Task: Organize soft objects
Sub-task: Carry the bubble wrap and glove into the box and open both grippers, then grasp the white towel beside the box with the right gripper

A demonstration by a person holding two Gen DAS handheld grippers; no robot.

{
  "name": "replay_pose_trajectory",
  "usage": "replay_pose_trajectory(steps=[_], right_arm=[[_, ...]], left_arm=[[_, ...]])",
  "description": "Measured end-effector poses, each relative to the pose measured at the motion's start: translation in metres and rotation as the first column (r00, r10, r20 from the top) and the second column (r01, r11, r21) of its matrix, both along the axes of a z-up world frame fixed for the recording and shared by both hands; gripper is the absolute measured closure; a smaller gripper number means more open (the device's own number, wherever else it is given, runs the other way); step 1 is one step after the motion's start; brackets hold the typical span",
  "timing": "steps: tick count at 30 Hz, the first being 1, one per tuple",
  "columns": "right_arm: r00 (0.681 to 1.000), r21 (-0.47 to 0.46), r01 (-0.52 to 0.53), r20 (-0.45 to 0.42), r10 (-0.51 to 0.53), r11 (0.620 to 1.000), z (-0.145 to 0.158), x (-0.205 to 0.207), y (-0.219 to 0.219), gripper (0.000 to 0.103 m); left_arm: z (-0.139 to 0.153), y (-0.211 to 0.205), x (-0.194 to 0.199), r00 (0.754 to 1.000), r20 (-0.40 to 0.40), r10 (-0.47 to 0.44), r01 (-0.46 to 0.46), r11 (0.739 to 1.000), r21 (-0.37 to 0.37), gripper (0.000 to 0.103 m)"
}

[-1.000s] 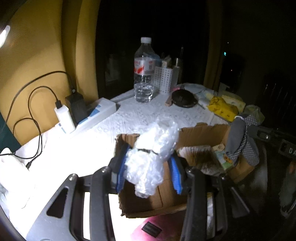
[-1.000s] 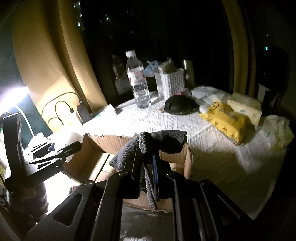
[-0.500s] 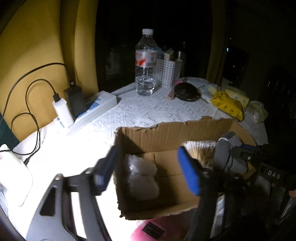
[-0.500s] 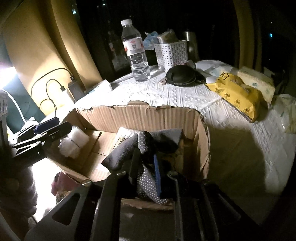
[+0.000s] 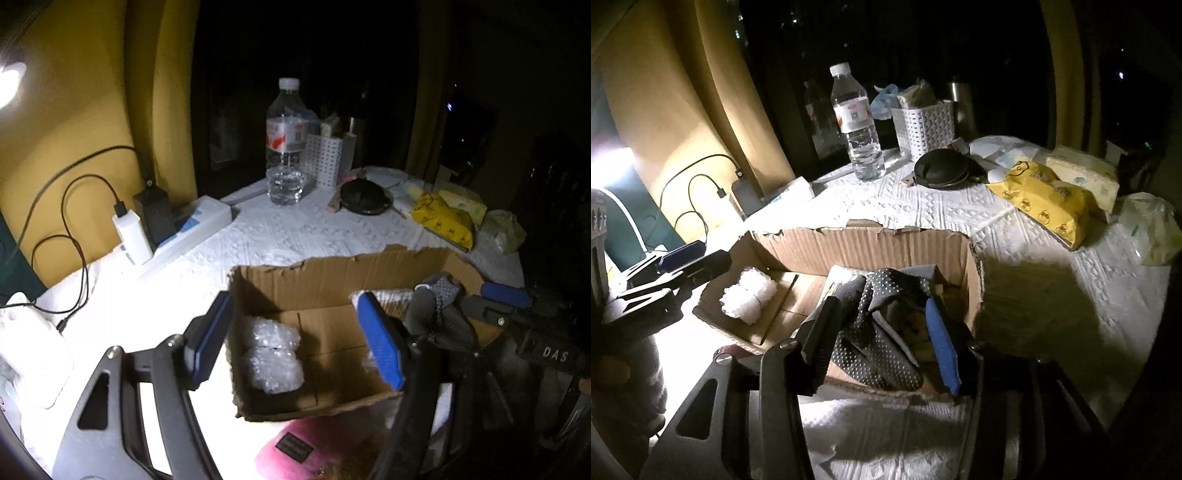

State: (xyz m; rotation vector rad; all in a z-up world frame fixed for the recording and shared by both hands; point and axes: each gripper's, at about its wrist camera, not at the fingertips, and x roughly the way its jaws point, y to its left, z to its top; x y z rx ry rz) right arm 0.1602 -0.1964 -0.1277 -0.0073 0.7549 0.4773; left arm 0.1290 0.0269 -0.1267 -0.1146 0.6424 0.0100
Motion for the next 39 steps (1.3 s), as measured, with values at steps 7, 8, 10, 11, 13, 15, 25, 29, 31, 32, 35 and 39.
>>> replay_pose_trajectory(steps=[7, 8, 10, 11, 13, 15, 25, 29, 31, 32, 35, 39], right_arm=[[0.999, 0.013, 0.000, 0.032, -0.001, 1.000, 0.013, -0.020, -0.004, 0.052], [0.999, 0.015, 0.000, 0.035, 0.000, 1.000, 0.014, -0.023, -0.005, 0.052], [0.999, 0.016, -0.001, 0.039, 0.001, 1.000, 0.016, -0.028, -0.006, 0.052], [0.999, 0.016, -0.002, 0.040, 0.001, 1.000, 0.018, -0.030, -0.006, 0.052], [0.999, 0.016, -0.002, 0.044, 0.001, 1.000, 0.020, -0.035, -0.007, 0.052], [0.999, 0.017, -0.001, 0.049, 0.000, 1.000, 0.022, -0.040, -0.007, 0.052], [0.999, 0.022, 0.004, 0.051, -0.005, 1.000, 0.022, -0.061, -0.008, 0.051], [0.999, 0.016, 0.002, 0.049, -0.003, 1.000, 0.020, -0.068, -0.007, 0.051], [0.999, 0.015, 0.005, 0.046, -0.005, 1.000, 0.018, -0.072, -0.006, 0.051], [0.999, 0.015, 0.005, 0.044, -0.006, 1.000, 0.017, -0.073, -0.006, 0.051], [0.999, 0.013, 0.006, 0.032, -0.007, 1.000, 0.011, -0.076, -0.005, 0.051], [1.000, 0.006, 0.007, 0.008, -0.007, 1.000, 0.002, -0.077, -0.001, 0.051]], left_arm=[[0.012, 0.003, -0.017, 1.000, 0.017, 0.006, -0.006, 1.000, -0.004, 0.032], [0.013, 0.002, -0.020, 1.000, 0.017, 0.005, -0.005, 1.000, -0.001, 0.032], [0.015, 0.002, -0.024, 1.000, 0.018, 0.005, -0.005, 1.000, 0.000, 0.032], [0.016, 0.002, -0.026, 1.000, 0.018, 0.006, -0.006, 1.000, -0.002, 0.032], [0.018, 0.001, -0.032, 1.000, 0.022, 0.006, -0.006, 1.000, -0.006, 0.032], [0.019, 0.001, -0.037, 1.000, 0.026, 0.003, -0.003, 1.000, -0.006, 0.032], [0.018, -0.007, -0.057, 1.000, 0.019, -0.023, 0.023, 1.000, -0.009, 0.032], [0.014, -0.011, -0.064, 0.999, 0.013, -0.033, 0.033, 0.999, -0.013, 0.032], [0.012, -0.012, -0.067, 0.999, 0.008, -0.038, 0.038, 0.999, -0.014, 0.032], [0.010, -0.013, -0.069, 0.999, 0.006, -0.041, 0.041, 0.999, -0.015, 0.032], [0.004, -0.014, -0.072, 0.999, -0.008, -0.050, 0.050, 0.999, -0.017, 0.032], [-0.006, -0.014, -0.071, 0.998, -0.038, -0.058, 0.057, 0.998, -0.020, 0.032]])
